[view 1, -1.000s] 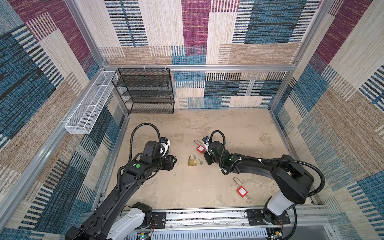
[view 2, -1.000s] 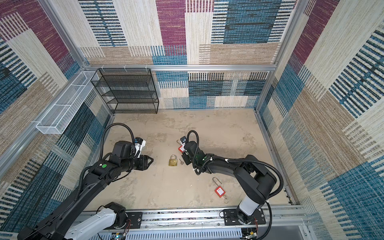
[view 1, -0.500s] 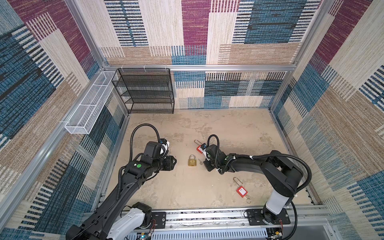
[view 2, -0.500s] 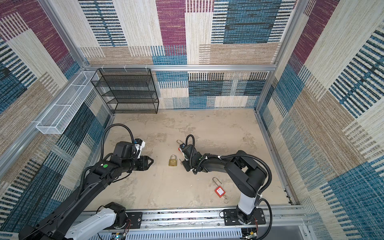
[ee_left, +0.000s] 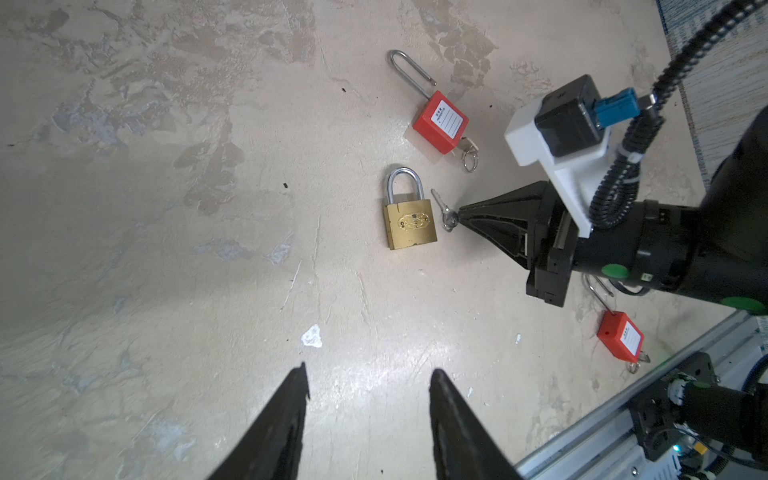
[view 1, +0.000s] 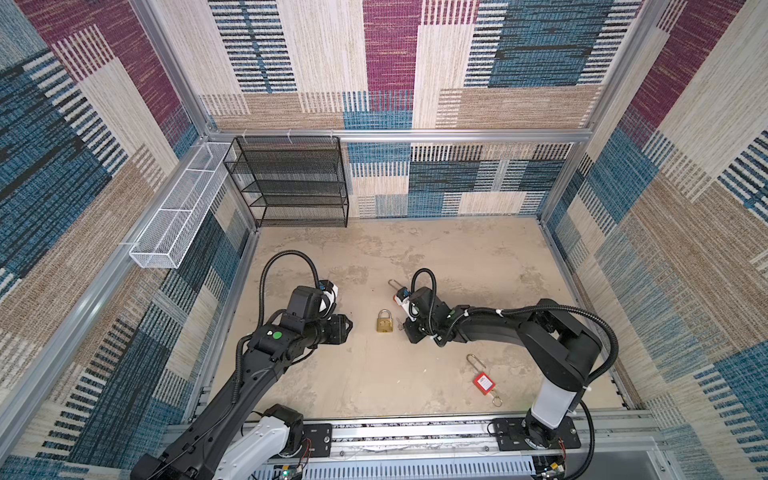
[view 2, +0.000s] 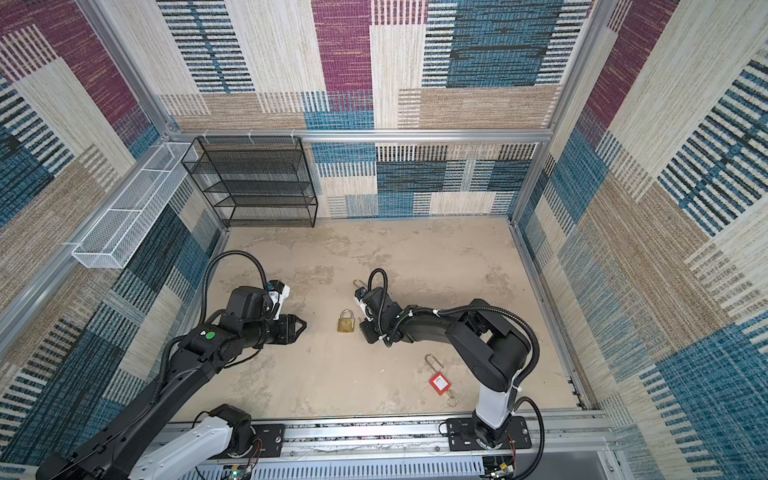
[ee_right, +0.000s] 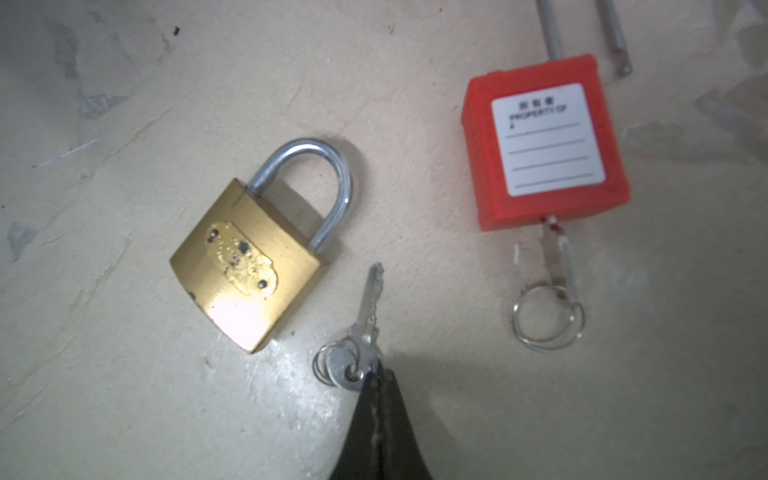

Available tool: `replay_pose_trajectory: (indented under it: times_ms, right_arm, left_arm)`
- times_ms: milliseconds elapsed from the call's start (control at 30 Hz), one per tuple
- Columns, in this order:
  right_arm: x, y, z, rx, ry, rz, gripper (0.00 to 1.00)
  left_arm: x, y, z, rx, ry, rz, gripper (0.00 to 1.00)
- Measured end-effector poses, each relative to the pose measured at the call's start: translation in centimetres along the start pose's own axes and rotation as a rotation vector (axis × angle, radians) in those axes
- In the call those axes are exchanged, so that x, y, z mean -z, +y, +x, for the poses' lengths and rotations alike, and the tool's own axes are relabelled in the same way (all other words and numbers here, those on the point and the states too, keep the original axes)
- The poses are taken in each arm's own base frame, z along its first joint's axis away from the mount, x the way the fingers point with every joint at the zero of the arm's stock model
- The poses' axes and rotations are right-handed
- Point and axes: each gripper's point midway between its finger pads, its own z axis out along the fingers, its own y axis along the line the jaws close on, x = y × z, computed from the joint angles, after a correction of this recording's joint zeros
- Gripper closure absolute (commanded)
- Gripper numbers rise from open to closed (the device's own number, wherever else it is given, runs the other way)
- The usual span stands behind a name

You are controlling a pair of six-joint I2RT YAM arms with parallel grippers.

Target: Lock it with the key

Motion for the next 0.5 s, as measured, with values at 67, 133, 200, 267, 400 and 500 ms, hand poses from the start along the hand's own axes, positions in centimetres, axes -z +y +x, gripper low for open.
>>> replay_pose_trajectory:
  times_ms: [67,133,200,267,400,500]
  right_arm:
    - [0.2,-0.2,0.1,-0.01,-0.005,0.001,0.95]
    - [0.6,-0.4,0.0,-0.015,-0.012,0.003,0.95]
    - [0.9,-0.6,-0.5,-0.023,-0.028,0.009,0.95]
    - [1.2,-0.9,-0.9,-0.029,-0.039,0.013,0.95]
    - [2.1,-2.1,-1.9,-0.051,-0.064,0.026,0.89]
    - [3.2,-2.8,-3.6,-0.045,-0.106,0.024,0.8]
  left_arm:
    - [0.0,0.0,0.0,0.0,0.0,0.0,0.51]
    - [0.0,0.0,0.0,0.0,0.001,-0.001,0.51]
    - [0.0,0.0,0.1,0.0,0.004,-0.001,0.51]
    - [-0.1,0.1,0.1,0.002,0.008,-0.003,0.51]
    - [-0.2,0.1,0.2,0.003,0.015,-0.005,0.5]
    - [-0.2,0.1,0.1,0.01,0.015,-0.006,0.5]
